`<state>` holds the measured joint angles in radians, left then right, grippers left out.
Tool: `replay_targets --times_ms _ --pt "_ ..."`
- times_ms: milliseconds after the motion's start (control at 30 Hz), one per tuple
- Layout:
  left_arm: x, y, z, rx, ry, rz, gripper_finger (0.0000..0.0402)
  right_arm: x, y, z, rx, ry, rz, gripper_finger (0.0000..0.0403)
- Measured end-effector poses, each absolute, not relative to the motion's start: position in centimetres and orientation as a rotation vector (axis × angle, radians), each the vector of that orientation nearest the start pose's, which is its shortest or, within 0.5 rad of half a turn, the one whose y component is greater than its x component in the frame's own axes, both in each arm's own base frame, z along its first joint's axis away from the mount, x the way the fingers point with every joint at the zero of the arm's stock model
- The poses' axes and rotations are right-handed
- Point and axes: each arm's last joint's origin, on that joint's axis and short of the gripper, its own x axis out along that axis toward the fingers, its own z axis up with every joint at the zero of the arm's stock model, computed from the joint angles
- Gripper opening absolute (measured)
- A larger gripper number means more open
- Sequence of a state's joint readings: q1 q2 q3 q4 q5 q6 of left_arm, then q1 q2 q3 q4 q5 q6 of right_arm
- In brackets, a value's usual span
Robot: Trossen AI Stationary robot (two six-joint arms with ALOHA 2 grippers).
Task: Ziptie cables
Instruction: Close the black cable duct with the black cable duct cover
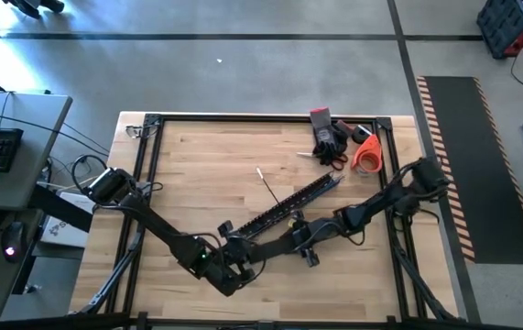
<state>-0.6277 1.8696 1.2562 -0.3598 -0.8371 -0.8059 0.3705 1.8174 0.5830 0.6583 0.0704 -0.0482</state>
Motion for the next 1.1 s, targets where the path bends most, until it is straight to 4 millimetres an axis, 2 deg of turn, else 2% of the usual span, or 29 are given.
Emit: replay_targets --times_ms 433,633,733,867,1100 --pt "29.1 -19.7 21.3 -0.051 0.534 0.612 0.0 27.9 8.9 15.5 -0.259 0.442 0.314 0.0217" --pt "26.6 -17.9 20.6 -0.06 0.539 0.631 0.0 29.7 6.5 18.4 -0.327 0.523 0.339 0.0217" --pt "24.9 -16.2 20.5 -0.102 0.511 0.634 0.0 31.0 4.9 19.0 -0.361 0.579 0.379 0.0217" --pt "23.0 -14.4 19.9 -0.143 0.454 0.536 0.0 32.7 2.8 19.1 -0.319 0.561 0.493 0.0217" --pt "22.5 -12.7 18.4 -0.179 0.292 0.249 0.0 34.8 0.0 17.2 -0.251 0.649 0.531 0.0217"
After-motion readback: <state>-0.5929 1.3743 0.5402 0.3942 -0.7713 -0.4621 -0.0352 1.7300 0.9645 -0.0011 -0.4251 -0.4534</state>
